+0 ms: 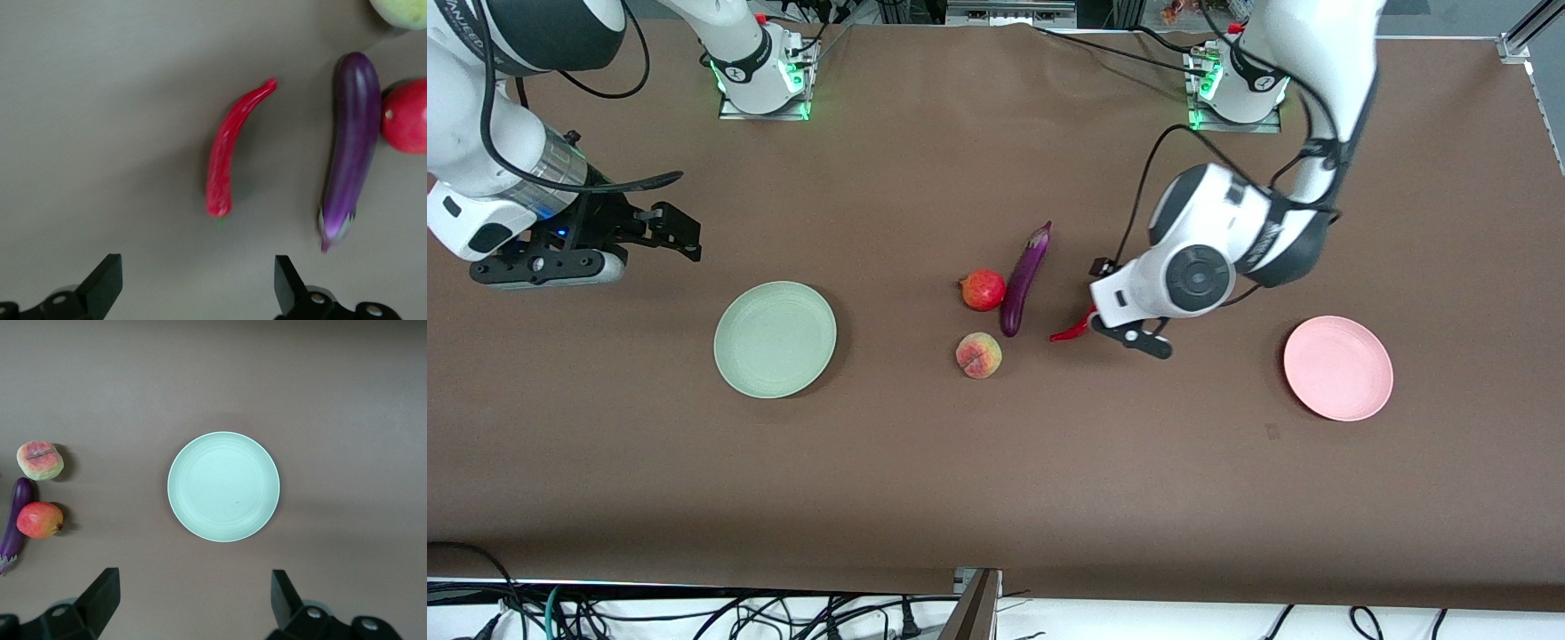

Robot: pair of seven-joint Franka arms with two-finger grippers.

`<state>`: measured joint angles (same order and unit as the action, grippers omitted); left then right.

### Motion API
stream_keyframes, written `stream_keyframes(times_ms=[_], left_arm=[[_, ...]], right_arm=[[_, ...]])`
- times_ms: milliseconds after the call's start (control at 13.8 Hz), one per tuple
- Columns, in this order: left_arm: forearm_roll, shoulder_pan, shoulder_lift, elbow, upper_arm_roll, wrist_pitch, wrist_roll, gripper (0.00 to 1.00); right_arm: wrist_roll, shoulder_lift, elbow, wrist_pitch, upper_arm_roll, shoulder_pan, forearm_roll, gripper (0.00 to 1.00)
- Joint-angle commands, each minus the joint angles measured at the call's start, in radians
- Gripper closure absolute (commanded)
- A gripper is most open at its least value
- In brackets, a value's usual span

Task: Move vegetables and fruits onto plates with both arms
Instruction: 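Reach the left gripper to the red chili pepper and grasp it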

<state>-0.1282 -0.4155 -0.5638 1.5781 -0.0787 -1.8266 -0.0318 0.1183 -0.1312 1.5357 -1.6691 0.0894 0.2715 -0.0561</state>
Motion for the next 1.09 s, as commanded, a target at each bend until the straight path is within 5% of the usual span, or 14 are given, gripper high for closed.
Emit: stream_keyframes(times_ms=[0, 290, 725, 1015], left_arm=[[0.015, -0.057, -0.068, 0.032, 0.011, -0.112, 0.030, 0.00], [0.160, -0.078, -0.083, 0.102, 0.010, -0.236, 0.053, 0.00], [0.163, -0.115, -0.136, 0.103, 0.010, -0.284, 0.044, 0.00], [0.165, -0.121, -0.151, 0.102, 0.011, -0.303, 0.046, 0.68]], right_arm=[[0.007, 0.015, 0.008, 0.000, 0.000, -0.002, -0.013, 0.00], [0.007, 0.015, 0.008, -0.001, -0.002, -0.002, -0.014, 0.00], [0.007, 0.015, 0.006, -0.003, 0.000, -0.002, -0.014, 0.00], [0.009, 0.018, 0.006, 0.000, -0.011, 0.002, -0.014, 0.00]])
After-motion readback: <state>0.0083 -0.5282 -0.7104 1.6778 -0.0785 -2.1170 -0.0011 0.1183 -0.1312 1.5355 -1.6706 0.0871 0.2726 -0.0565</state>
